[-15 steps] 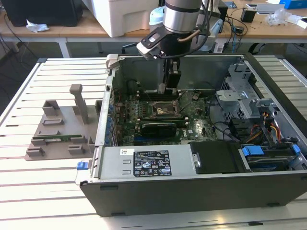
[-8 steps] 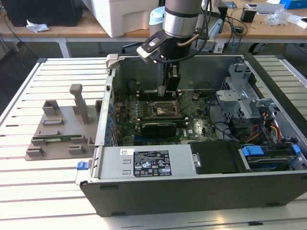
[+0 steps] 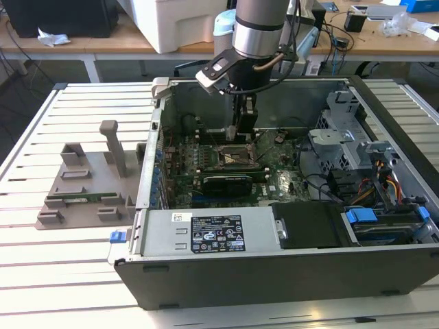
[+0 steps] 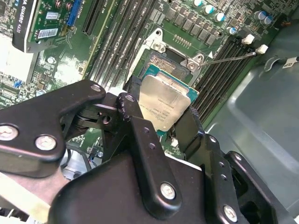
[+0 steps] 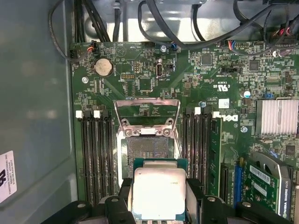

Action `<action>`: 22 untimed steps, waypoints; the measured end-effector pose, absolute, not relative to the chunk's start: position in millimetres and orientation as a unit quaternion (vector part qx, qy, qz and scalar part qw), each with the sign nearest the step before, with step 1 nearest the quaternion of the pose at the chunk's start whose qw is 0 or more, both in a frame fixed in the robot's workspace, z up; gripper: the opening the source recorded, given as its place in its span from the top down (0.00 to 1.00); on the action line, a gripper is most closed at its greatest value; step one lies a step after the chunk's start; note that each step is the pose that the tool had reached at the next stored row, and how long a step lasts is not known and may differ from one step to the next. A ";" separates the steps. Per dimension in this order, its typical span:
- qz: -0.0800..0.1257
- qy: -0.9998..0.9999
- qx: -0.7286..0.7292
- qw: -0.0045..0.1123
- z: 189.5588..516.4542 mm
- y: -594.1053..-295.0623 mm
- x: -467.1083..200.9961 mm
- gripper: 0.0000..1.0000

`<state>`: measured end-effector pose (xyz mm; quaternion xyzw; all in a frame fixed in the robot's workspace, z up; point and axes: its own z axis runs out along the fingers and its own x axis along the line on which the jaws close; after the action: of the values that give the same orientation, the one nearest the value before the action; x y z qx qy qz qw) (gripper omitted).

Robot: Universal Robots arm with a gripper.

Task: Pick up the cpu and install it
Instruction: 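Place the cpu into insertion slot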

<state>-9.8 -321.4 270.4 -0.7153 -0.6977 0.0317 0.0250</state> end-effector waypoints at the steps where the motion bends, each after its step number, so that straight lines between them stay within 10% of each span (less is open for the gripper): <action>1: 0.032 -0.698 -0.715 0.025 269.2 -321.5 -9.8 0.45; 22: 0.033 -0.716 -0.697 0.024 235.2 -312.1 -9.8 0.45</action>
<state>-9.8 -312.1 235.2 -0.6968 -0.7161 0.0326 0.0239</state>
